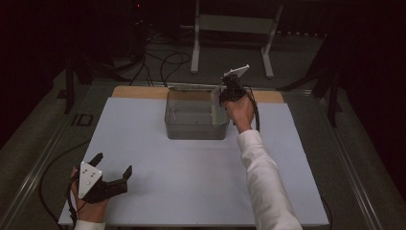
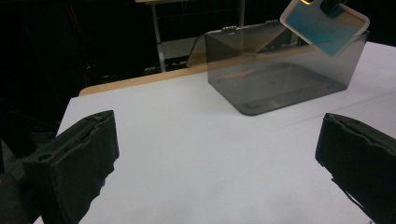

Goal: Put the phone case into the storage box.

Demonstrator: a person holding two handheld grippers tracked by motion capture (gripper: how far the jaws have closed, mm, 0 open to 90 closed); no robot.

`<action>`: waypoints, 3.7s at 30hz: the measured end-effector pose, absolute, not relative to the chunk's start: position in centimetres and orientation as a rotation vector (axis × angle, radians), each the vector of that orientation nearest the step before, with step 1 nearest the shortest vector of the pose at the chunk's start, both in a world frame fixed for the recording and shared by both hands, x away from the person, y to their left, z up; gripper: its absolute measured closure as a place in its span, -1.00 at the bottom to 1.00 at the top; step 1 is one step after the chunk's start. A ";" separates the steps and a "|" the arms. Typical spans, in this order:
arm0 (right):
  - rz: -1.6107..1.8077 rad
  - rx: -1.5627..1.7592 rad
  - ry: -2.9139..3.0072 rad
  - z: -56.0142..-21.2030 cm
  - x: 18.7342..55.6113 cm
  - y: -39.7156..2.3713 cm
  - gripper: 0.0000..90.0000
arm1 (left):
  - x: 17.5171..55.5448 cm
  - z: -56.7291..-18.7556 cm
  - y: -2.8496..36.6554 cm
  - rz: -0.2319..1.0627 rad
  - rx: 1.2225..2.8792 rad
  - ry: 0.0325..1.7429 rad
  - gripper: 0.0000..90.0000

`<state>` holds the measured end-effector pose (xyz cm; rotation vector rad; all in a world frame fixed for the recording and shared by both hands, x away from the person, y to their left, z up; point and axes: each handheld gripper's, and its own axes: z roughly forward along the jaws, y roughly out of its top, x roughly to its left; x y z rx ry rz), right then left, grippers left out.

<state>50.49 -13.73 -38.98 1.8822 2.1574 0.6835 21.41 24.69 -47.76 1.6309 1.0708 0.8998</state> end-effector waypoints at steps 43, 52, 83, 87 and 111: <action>0.555 1.886 2.178 -42.3 51.5 -12.3 0.80 | 21.6 -48.2 24.7 0.877 1.637 1.080 -0.99; 0.519 1.884 2.162 -43.0 51.4 -12.1 0.80 | 21.6 -48.2 24.7 0.878 1.636 1.082 -0.99; 0.409 1.879 2.097 -44.2 51.4 -11.5 0.79 | 21.5 -48.2 24.6 0.880 1.637 1.082 -0.99; 0.408 1.862 2.085 -44.3 51.3 -11.4 0.79 | 21.4 -48.2 24.6 0.880 1.641 1.080 -0.99; 0.497 1.596 2.171 -42.6 49.9 -11.1 0.22 | 21.3 -48.2 24.3 0.881 1.657 1.069 -0.99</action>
